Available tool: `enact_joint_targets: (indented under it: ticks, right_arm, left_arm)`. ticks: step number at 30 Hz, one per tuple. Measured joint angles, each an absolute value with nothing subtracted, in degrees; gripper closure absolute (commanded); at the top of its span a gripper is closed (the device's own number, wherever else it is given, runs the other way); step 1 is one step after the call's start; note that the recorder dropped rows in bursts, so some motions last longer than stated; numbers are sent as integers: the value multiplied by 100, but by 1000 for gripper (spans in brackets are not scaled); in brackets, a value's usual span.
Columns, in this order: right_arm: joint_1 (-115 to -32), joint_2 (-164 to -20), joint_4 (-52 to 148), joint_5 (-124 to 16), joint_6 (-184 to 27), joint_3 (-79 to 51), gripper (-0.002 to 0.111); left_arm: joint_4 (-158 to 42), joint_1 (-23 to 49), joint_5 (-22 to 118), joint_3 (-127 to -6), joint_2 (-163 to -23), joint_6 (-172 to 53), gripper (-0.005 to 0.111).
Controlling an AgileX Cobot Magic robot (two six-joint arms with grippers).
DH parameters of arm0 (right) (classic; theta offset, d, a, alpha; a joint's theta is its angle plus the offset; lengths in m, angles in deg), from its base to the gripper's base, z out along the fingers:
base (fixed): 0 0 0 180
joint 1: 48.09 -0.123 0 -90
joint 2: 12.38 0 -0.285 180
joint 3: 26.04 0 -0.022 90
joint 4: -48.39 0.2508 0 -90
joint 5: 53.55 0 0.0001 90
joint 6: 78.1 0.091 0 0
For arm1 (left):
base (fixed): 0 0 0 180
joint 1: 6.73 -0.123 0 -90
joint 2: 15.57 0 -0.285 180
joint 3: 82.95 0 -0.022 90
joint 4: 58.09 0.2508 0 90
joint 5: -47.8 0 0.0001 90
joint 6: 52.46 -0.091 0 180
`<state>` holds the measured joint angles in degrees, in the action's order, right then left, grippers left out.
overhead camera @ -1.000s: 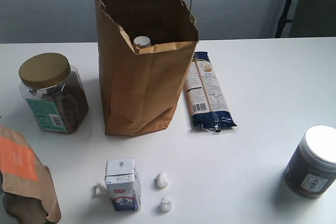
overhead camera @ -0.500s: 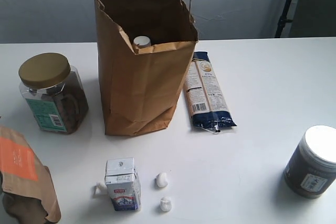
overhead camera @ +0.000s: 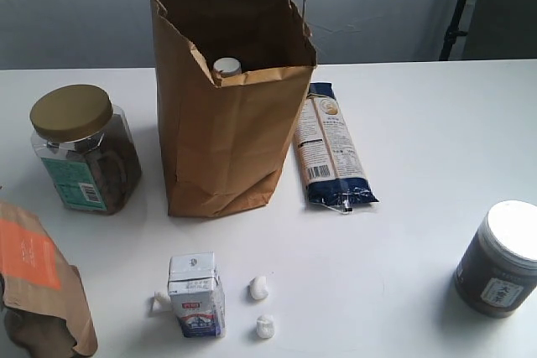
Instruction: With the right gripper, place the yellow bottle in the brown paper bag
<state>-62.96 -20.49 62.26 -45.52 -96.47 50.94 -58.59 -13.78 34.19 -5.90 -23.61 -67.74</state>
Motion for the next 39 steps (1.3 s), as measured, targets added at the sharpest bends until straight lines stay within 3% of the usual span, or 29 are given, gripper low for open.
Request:
enact_joint_targets:
  ticks: [15, 39]
  right_arm:
    - [-6296, -2049, 6358, -4391, -8426, 5094, 108]
    - [-6296, -2049, 6172, -4378, -8386, 5094, 108]
  left_arm:
    - [-5859, -1378, 3419, -590, -2361, -6774, 107]
    - [-5859, -1378, 3419, -590, -2361, -6774, 107]
